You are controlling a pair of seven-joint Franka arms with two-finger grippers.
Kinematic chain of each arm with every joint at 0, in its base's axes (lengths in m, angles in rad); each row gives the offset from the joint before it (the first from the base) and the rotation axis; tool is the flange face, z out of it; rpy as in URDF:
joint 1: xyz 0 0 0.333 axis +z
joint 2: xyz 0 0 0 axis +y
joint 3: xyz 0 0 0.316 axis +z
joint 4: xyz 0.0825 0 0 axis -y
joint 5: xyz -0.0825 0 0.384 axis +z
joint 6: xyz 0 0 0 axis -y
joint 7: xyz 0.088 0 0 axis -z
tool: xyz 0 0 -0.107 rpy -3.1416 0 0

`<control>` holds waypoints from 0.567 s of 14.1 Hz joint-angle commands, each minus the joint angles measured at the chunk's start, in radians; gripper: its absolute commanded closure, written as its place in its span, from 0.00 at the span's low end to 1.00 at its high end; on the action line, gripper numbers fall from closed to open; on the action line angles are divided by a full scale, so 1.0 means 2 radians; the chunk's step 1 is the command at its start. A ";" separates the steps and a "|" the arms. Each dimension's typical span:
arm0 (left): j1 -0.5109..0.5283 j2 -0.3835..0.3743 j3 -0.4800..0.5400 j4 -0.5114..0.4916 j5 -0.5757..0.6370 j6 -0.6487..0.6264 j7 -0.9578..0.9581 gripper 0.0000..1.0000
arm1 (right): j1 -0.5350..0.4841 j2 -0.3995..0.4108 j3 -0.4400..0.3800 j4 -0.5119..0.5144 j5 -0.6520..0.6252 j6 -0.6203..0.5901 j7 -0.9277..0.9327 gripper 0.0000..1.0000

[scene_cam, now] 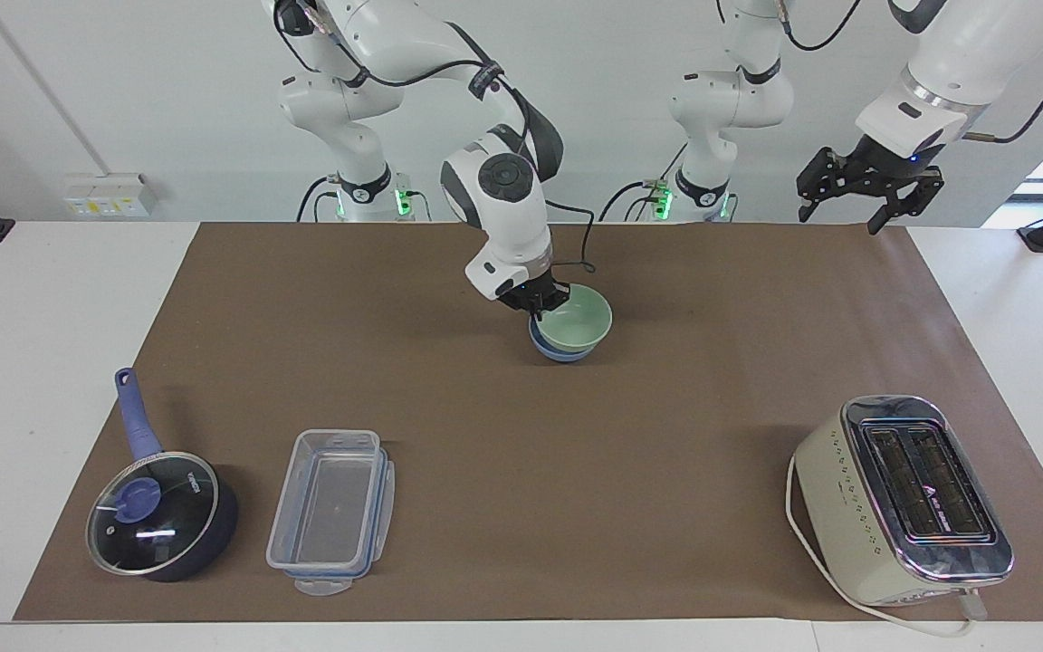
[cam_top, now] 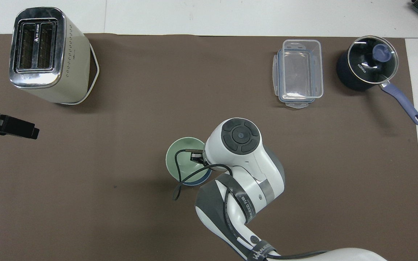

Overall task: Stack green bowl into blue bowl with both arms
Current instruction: 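Lower the green bowl into the blue bowl and open the right gripper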

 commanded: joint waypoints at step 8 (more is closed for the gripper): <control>0.005 -0.011 -0.005 -0.015 0.010 0.011 0.003 0.00 | -0.003 0.000 0.002 -0.019 0.001 0.029 -0.007 1.00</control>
